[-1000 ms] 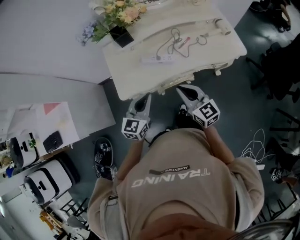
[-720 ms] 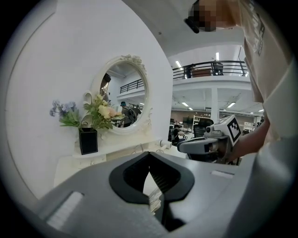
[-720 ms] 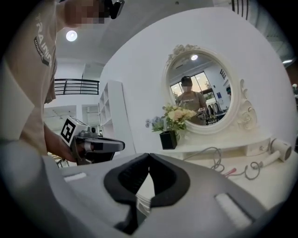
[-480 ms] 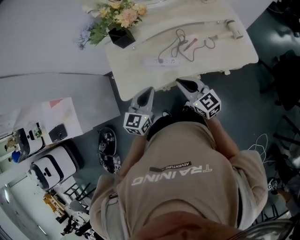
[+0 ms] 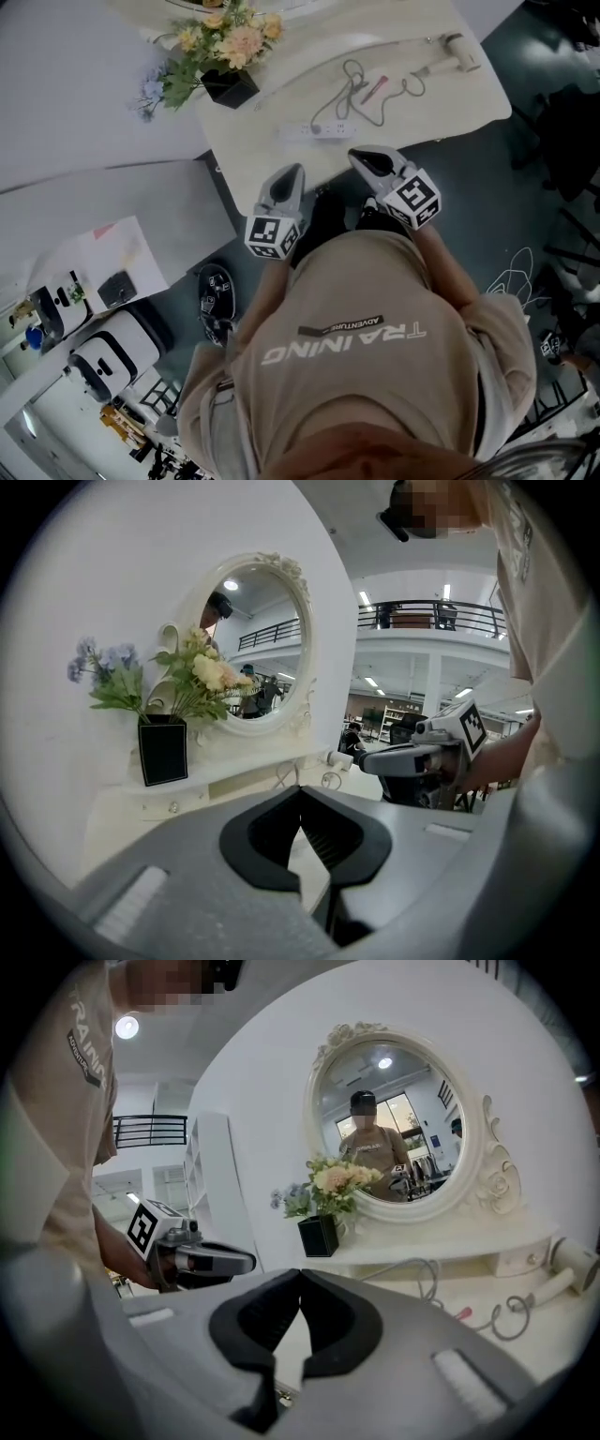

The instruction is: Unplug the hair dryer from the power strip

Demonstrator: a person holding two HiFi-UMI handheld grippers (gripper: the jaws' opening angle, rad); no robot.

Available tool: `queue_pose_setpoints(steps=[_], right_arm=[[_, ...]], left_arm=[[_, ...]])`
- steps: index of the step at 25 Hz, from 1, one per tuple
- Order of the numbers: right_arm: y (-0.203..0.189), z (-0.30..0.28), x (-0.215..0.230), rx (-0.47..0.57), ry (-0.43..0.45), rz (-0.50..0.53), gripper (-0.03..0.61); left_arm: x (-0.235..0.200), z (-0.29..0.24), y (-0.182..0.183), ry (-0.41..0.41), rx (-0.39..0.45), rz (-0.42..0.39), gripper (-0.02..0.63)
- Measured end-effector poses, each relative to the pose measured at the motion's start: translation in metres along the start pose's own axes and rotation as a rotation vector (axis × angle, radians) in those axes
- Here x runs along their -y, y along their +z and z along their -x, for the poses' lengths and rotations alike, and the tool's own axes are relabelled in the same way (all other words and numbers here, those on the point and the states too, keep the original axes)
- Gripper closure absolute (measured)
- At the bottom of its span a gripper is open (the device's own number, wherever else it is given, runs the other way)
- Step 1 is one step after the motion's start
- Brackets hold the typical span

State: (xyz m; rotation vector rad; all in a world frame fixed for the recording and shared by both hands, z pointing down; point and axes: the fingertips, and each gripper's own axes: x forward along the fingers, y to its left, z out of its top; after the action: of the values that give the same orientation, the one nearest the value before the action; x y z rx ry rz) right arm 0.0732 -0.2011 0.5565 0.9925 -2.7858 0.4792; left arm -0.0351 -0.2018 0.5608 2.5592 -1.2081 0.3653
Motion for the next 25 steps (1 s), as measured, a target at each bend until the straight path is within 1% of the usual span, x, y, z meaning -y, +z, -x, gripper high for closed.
queue_pose_setpoints(steps=[3,5,7,10,13,15,19,23,25], right_arm=[[0.013,-0.015,0.016,-0.023,-0.065,0.027,0.574],[0.024,-0.028,0.024,-0.032,-0.104,0.035,0.575],[0.032,-0.043,0.028,-0.048,-0.122,0.035,0.574],[0.035,-0.065,0.03,-0.092,-0.137,0.033,0.575],[0.032,-0.084,0.033,-0.123,-0.187,0.019,0.575],[0.028,-0.09,0.035,-0.139,-0.22,-0.006,0.575],[0.018,-0.095,0.034,-0.178,-0.241,-0.054,0.574],[-0.006,-0.099,0.042,-0.268,-0.233,-0.025,0.575],[-0.014,-0.099,0.045,-0.291,-0.218,-0.02,0.574]], left_arm=[[-0.022,-0.022,0.004,-0.054,0.01,-0.017,0.607],[-0.04,-0.03,0.01,-0.093,0.005,-0.05,0.607],[-0.058,-0.035,0.013,-0.134,-0.004,-0.082,0.607],[-0.083,-0.044,0.007,-0.191,-0.032,-0.094,0.607],[-0.103,-0.055,-0.007,-0.243,-0.059,-0.09,0.607],[-0.108,-0.065,-0.016,-0.286,-0.071,-0.085,0.607],[-0.102,-0.087,-0.036,-0.363,-0.142,-0.079,0.607],[-0.09,-0.106,-0.059,-0.372,-0.241,-0.125,0.607],[-0.087,-0.115,-0.068,-0.365,-0.271,-0.135,0.607]])
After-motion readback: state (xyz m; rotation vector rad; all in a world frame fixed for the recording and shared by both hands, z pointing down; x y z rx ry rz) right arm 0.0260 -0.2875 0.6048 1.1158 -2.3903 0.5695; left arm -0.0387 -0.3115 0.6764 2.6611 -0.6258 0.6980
